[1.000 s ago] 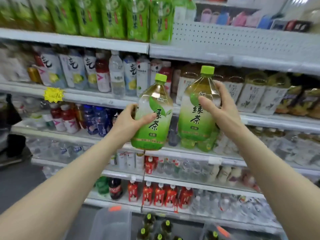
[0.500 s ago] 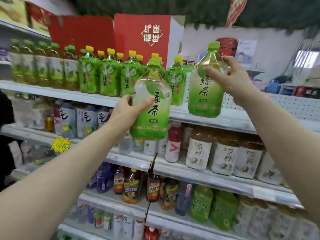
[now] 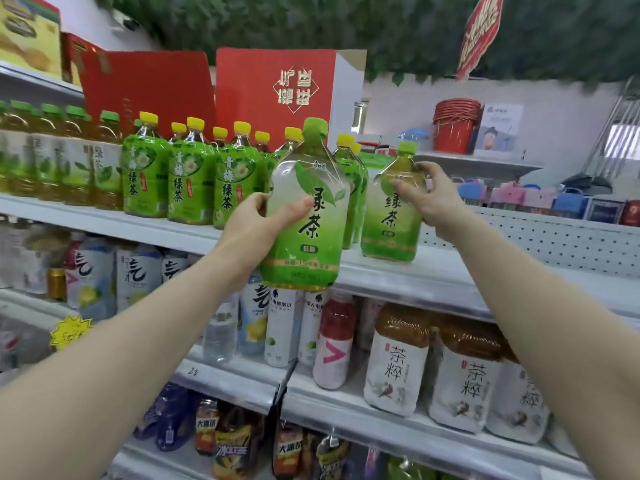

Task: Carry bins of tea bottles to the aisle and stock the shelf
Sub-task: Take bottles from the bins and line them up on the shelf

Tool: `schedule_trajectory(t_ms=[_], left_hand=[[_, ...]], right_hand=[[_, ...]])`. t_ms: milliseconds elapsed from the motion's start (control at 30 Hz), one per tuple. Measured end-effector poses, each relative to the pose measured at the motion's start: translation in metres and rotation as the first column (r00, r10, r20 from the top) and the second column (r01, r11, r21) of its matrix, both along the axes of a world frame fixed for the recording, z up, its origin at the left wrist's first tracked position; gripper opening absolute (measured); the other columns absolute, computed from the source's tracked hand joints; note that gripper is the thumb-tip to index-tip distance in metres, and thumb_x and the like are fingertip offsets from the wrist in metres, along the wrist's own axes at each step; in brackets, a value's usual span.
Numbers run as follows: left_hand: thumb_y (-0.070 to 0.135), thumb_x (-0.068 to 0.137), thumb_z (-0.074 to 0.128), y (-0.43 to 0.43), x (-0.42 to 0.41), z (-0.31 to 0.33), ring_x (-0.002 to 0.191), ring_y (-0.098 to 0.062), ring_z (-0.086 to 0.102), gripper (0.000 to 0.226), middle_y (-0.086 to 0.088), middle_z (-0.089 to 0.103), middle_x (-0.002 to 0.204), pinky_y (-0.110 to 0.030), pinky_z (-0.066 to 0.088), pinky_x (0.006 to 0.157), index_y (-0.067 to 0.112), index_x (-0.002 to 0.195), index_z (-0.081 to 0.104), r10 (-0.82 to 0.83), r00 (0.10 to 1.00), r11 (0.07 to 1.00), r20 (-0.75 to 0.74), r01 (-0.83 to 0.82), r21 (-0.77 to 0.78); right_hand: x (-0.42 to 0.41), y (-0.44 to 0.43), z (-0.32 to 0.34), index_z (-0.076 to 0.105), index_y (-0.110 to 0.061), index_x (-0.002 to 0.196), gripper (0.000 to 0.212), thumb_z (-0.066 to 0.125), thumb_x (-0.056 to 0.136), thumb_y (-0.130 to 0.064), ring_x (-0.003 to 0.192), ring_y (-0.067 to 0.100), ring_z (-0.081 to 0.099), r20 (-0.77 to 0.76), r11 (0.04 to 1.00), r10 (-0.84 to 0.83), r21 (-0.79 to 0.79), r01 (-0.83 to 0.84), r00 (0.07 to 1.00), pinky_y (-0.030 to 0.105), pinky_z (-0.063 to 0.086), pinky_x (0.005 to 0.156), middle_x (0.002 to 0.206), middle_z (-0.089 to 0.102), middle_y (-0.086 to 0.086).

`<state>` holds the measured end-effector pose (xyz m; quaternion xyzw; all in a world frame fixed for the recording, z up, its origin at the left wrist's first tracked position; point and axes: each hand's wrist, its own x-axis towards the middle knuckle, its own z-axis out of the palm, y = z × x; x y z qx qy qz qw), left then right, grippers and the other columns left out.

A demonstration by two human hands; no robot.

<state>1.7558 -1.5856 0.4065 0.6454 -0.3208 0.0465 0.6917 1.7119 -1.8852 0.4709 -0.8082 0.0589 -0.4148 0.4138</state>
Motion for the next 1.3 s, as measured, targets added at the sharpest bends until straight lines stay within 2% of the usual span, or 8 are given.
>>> schedule_trajectory(t_ms=[100,367,500,667,833,967,1067,1300], left_hand=[[0.070,0.052,0.077,-0.010,0.007,-0.002,0.092,-0.017,0.073,0.080,0.003,0.073,0.105,-0.040,0.058,0.080,0.023,0.114,0.058,-0.008,1.000,1.000,-0.003,0.008,0.004],[0.064,0.060,0.078,-0.024,0.014,-0.008,0.091,-0.018,0.073,0.071,0.001,0.073,0.105,-0.045,0.060,0.082,0.021,0.114,0.059,-0.047,0.998,0.999,-0.032,0.048,0.023],[0.063,0.063,0.081,-0.025,0.011,-0.011,0.088,-0.015,0.074,0.073,0.002,0.075,0.103,-0.039,0.061,0.078,0.019,0.117,0.060,-0.096,0.995,0.995,-0.037,0.096,0.009],[0.061,0.063,0.081,-0.034,0.003,-0.006,0.087,-0.015,0.075,0.073,0.001,0.076,0.101,-0.039,0.061,0.079,0.016,0.117,0.061,-0.179,0.984,0.983,-0.003,0.179,-0.025],[0.078,0.063,0.065,-0.048,0.001,0.012,0.092,-0.008,0.072,0.074,0.009,0.075,0.103,-0.038,0.058,0.088,0.025,0.115,0.062,-0.215,0.965,0.975,0.151,0.202,0.095],[0.078,0.084,0.047,-0.046,0.022,0.046,0.116,-0.010,0.059,0.074,0.007,0.061,0.129,-0.038,0.048,0.102,0.030,0.141,0.047,-0.102,0.883,0.970,0.459,-0.014,0.242],[0.059,0.097,0.044,-0.051,0.045,0.061,0.137,-0.021,0.040,0.064,-0.004,0.043,0.150,-0.042,0.033,0.113,0.026,0.151,0.034,0.044,0.702,0.890,0.710,-0.351,0.291],[0.044,0.095,0.060,-0.068,0.084,0.049,0.152,-0.026,0.012,0.078,-0.007,0.014,0.165,-0.048,0.022,0.122,0.027,0.158,0.016,-0.007,0.555,0.688,0.832,-0.601,0.407]], right_hand=[[0.018,-0.014,0.000,0.044,-0.025,0.139,0.069,0.078,0.081,-0.042,0.114,0.026,0.061,-0.004,1.000,-0.014,-0.002,0.014,1.000,0.050,0.051,0.099,0.123,0.055,-0.010],[0.034,-0.013,-0.001,0.021,-0.024,0.156,0.082,0.062,0.091,-0.053,0.133,0.031,0.046,-0.186,0.980,-0.162,-0.146,0.136,0.969,0.052,0.040,0.110,0.151,0.042,0.008],[0.005,0.039,-0.002,0.027,-0.021,0.154,0.060,0.046,0.102,-0.044,0.132,0.026,0.044,0.036,0.870,-0.284,-0.411,0.273,0.958,0.047,0.038,0.108,0.146,0.045,0.009],[-0.042,0.129,-0.030,0.050,-0.026,0.131,0.060,0.052,0.085,-0.065,0.097,0.005,0.067,-0.004,0.964,0.262,0.038,-0.262,0.965,0.031,0.057,0.084,0.111,0.064,-0.015],[-0.053,0.134,-0.017,0.054,-0.014,0.125,0.049,0.066,0.088,-0.043,0.086,0.014,0.074,0.185,0.957,0.230,0.136,-0.257,0.956,0.027,0.058,0.066,0.103,0.073,0.001],[-0.053,0.107,0.008,0.051,-0.018,0.131,0.058,0.066,0.087,-0.051,0.091,0.013,0.072,0.199,0.994,0.107,0.013,-0.112,0.974,0.037,0.060,0.079,0.109,0.071,0.000],[-0.043,0.085,0.018,0.048,-0.026,0.131,0.058,0.063,0.086,-0.059,0.098,0.011,0.068,0.190,0.996,-0.033,-0.076,0.048,0.981,0.043,0.055,0.092,0.112,0.067,-0.007],[-0.004,0.058,-0.005,0.039,-0.022,0.141,0.077,0.056,0.082,-0.068,0.116,0.018,0.057,0.116,0.979,-0.158,-0.112,0.171,0.981,0.048,0.045,0.104,0.131,0.057,-0.001]])
